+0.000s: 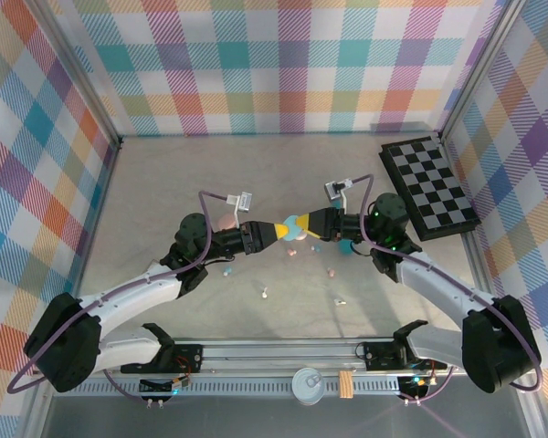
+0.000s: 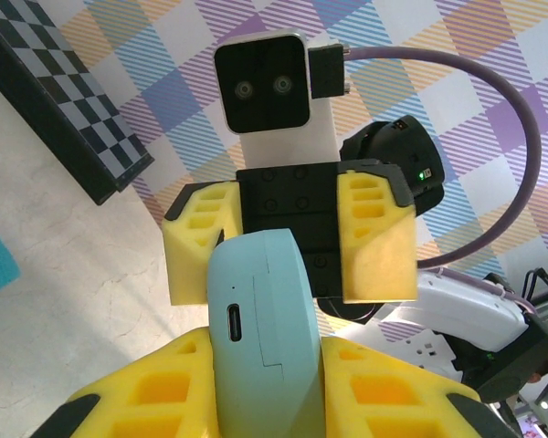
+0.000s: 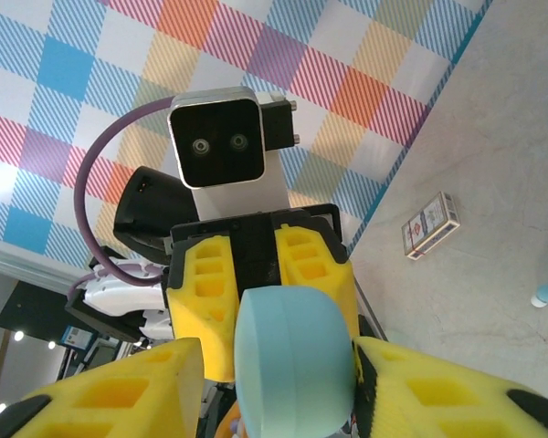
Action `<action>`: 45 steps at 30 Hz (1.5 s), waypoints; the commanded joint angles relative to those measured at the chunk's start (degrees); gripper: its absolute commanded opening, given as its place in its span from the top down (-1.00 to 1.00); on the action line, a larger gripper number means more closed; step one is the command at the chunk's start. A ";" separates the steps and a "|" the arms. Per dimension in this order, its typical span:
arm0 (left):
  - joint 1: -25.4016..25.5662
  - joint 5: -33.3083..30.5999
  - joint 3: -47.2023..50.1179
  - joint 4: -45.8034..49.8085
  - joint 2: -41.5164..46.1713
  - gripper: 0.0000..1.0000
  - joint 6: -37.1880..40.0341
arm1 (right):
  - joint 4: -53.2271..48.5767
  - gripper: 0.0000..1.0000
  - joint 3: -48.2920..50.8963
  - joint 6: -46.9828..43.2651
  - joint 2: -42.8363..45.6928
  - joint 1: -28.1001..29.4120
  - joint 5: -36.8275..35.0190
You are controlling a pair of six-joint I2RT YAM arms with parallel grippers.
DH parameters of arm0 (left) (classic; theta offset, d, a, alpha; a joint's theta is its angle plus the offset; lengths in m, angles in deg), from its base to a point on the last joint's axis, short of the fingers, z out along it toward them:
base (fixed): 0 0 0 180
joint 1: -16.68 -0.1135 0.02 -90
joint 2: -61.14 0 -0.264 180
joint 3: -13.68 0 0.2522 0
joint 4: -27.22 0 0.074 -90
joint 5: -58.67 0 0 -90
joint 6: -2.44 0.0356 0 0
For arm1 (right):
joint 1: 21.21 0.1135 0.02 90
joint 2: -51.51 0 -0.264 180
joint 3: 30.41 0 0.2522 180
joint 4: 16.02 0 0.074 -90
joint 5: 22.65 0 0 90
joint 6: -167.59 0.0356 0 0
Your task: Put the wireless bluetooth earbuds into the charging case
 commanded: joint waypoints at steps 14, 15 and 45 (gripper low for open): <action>-0.67 -4.56 -1.15 -0.81 -0.59 0.24 -0.90 | -4.84 0.73 -2.11 3.69 -1.70 0.24 -2.90; -0.68 -5.51 -1.16 -0.59 -0.47 0.06 -0.39 | -7.71 0.74 -2.87 3.69 -2.20 0.17 -3.08; 5.67 -23.67 5.06 -26.74 -9.69 -0.76 56.60 | -6.03 0.68 -1.61 21.97 -0.15 -4.55 -9.61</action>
